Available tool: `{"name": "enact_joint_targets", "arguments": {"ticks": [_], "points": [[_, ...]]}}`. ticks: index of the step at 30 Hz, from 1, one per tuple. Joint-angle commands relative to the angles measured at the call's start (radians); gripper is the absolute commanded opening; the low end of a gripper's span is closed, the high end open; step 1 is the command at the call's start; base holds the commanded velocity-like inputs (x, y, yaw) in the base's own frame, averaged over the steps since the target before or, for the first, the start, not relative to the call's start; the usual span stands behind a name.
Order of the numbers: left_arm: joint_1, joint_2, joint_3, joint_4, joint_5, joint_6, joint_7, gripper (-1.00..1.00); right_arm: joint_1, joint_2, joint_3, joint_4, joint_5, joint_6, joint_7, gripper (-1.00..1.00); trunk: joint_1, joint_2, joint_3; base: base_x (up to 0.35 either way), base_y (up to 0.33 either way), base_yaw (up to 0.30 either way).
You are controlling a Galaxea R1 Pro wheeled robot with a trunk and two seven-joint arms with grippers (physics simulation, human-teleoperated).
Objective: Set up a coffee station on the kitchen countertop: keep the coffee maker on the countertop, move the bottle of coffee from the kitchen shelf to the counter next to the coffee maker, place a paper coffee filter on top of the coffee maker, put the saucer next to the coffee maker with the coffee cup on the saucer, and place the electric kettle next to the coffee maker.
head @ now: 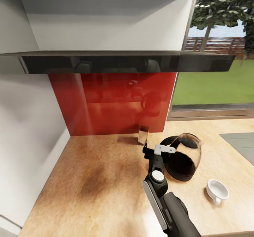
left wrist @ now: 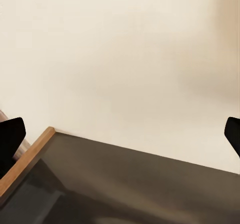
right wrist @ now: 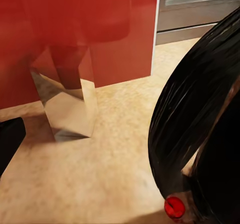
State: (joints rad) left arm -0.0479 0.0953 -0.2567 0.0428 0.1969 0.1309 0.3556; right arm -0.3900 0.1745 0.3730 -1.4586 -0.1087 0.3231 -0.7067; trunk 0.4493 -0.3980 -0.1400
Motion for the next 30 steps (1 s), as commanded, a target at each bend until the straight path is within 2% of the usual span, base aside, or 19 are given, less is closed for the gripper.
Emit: {"name": "enact_joint_targets", "arguments": {"ticks": [1, 30], "points": [[-0.001, 0.0, -0.009, 0.001, 0.008, 0.003, 0.002, 1.0, -0.001, 0.0, 0.001, -0.001, -0.005, 0.005, -0.007, 1.0, 0.001, -0.002, -0.002, 0.032, 0.0, 0.0], [-0.001, 0.0, -0.008, 0.002, 0.008, 0.003, 0.002, 1.0, -0.001, 0.0, 0.002, -0.001, -0.005, 0.004, -0.007, 1.0, 0.001, -0.002, -0.002, 0.002, 0.0, 0.0]]}}
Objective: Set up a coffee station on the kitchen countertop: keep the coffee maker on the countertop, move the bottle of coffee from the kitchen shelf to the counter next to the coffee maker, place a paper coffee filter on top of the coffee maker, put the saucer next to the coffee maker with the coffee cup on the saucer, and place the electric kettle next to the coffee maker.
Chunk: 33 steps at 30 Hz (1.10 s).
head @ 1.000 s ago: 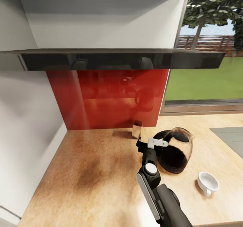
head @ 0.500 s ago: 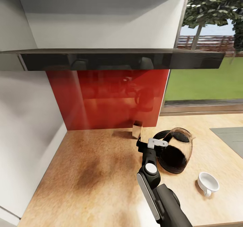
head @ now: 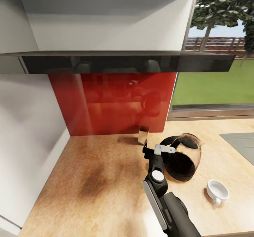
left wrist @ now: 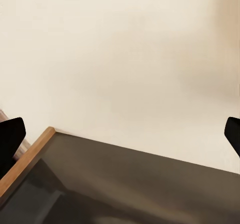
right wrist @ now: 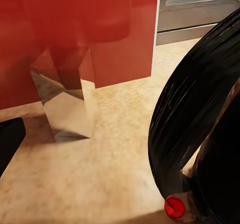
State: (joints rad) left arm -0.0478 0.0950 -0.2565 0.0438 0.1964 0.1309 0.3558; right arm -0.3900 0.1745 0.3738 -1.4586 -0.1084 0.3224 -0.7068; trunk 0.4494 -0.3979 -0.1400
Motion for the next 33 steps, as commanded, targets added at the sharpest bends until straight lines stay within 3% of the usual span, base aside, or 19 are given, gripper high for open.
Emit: {"name": "enact_joint_targets", "arguments": {"ticks": [1, 20, 25, 33], "points": [[-0.001, 0.0, -0.008, 0.001, 0.009, 0.003, 0.002, 1.0, -0.001, 0.0, 0.002, -0.001, -0.005, 0.005, -0.006, 1.0, 0.001, -0.002, -0.002, 0.0, 0.0, 0.0], [-0.001, 0.0, -0.008, 0.001, 0.009, 0.003, 0.002, 1.0, -0.001, 0.0, 0.002, 0.011, -0.005, 0.006, -0.014, 1.0, 0.001, -0.002, -0.002, 0.0, 0.0, 0.0], [-0.001, 0.0, -0.008, 0.001, 0.009, 0.003, 0.002, 1.0, -0.001, 0.0, 0.006, 0.013, -0.006, 0.005, -0.121, 1.0, 0.001, -0.002, -0.002, 0.0, 0.0, 0.0], [-0.001, 0.0, -0.008, 0.001, 0.009, 0.003, 0.002, 1.0, -0.001, 0.0, 0.009, 0.015, -0.009, 0.003, -0.164, 1.0, 0.001, -0.002, -0.002, 0.0, 0.0, 0.0]]}}
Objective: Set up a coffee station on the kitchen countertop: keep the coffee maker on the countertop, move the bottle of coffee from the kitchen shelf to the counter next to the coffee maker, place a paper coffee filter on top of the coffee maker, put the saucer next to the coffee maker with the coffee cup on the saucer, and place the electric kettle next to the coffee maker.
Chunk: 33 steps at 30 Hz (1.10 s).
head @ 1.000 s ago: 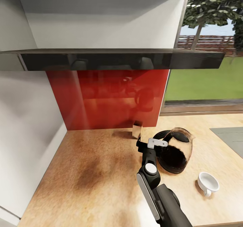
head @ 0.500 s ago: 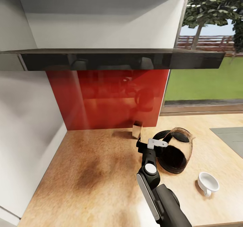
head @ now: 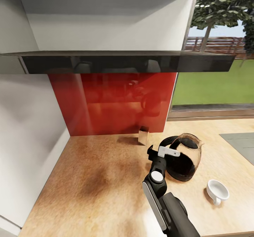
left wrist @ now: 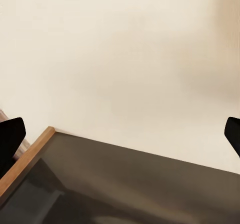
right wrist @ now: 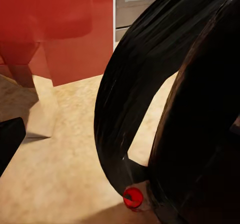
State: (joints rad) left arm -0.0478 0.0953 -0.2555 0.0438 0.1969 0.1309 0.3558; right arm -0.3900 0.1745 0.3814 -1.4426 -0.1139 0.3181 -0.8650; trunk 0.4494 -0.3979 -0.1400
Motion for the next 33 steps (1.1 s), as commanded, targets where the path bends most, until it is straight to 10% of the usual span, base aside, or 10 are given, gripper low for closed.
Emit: {"name": "enact_joint_targets", "arguments": {"ticks": [1, 33], "points": [[-0.001, 0.0, -0.009, 0.001, 0.009, 0.003, 0.002, 1.0, -0.001, 0.0, 0.002, -0.001, -0.004, 0.008, -0.007, 1.0, 0.001, -0.002, -0.002, 0.0, 0.0, 0.0], [-0.001, 0.0, -0.008, 0.001, 0.009, 0.001, 0.002, 1.0, -0.001, 0.0, 0.002, -0.001, -0.004, 0.007, -0.009, 1.0, 0.001, -0.002, -0.002, 0.019, 0.012, 0.0]]}}
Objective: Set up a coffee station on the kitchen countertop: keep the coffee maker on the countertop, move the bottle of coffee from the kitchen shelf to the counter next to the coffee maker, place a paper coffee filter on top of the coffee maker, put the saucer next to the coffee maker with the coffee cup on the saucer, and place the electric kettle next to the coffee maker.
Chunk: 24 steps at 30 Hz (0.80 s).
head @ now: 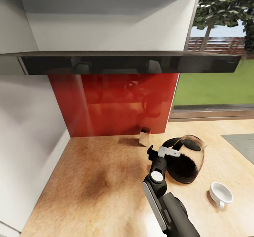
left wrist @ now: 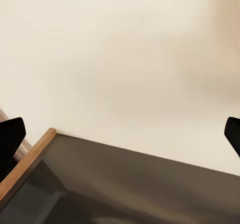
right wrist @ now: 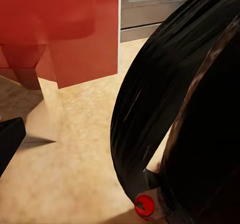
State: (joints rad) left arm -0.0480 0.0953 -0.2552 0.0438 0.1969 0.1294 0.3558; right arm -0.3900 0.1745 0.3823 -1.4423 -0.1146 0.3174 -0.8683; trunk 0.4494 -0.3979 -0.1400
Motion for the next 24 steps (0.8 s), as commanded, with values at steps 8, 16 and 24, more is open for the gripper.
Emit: {"name": "enact_joint_targets", "arguments": {"ticks": [8, 16, 24], "points": [[-0.001, 0.0, -0.009, 0.001, 0.009, 0.003, 0.001, 1.0, -0.001, 0.0, 0.0, -0.001, -0.004, 0.008, -0.006, 1.0, 0.001, -0.002, -0.002, 0.0, 0.092, 0.0], [-0.001, 0.0, -0.009, 0.001, 0.009, 0.003, 0.0, 1.0, -0.001, 0.0, -0.002, -0.001, -0.004, 0.008, -0.006, 1.0, 0.001, -0.002, -0.002, 0.0, 0.01, 0.0], [-0.001, 0.0, -0.009, 0.001, 0.009, 0.002, 0.0, 1.0, -0.001, 0.0, -0.002, -0.001, -0.003, 0.008, -0.006, 1.0, 0.001, -0.002, -0.002, 0.044, 0.0, 0.0]]}}
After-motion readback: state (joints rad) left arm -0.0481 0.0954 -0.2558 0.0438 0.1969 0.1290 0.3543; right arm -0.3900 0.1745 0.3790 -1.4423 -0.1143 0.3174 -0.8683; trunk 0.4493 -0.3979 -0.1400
